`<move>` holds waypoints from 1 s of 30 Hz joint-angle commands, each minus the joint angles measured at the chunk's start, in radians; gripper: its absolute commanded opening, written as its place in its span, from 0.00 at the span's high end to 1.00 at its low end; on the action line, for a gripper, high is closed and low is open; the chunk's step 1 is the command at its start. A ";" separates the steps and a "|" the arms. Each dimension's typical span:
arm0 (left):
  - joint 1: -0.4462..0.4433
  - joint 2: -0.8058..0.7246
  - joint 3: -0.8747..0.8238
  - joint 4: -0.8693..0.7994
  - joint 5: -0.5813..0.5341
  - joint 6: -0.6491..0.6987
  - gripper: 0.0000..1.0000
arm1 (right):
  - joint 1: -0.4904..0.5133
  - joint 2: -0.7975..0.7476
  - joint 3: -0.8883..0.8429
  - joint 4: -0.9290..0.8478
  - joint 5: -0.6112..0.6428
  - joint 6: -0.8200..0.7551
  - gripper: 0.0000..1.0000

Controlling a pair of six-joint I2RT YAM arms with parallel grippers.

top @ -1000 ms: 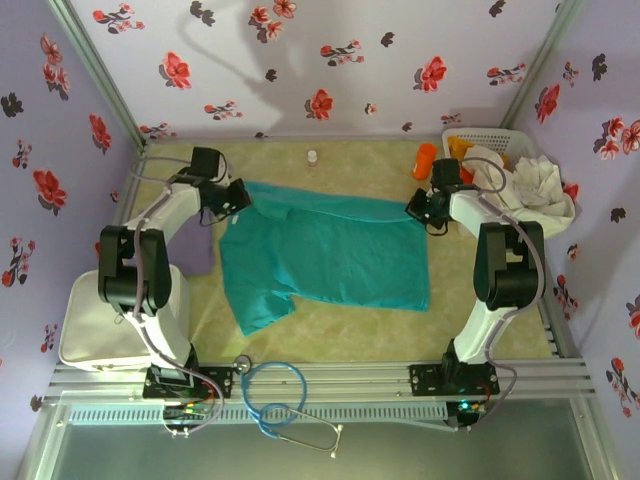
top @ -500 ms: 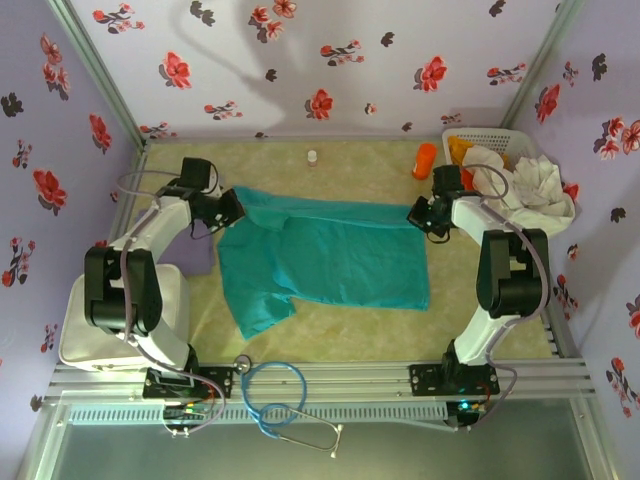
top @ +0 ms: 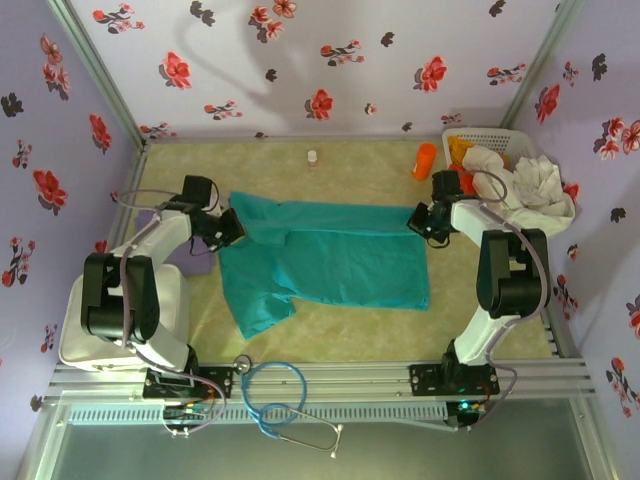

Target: Fold and stack the t-shirts

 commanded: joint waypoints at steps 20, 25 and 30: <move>0.021 0.019 0.197 -0.130 -0.087 0.125 0.49 | 0.033 -0.062 0.070 -0.081 0.098 0.004 0.37; 0.006 0.129 0.305 -0.080 -0.081 0.127 0.50 | 0.066 0.001 0.143 -0.066 0.093 0.015 0.37; -0.009 0.283 0.396 -0.027 -0.011 0.113 0.52 | 0.079 0.104 0.200 -0.066 0.098 0.050 0.39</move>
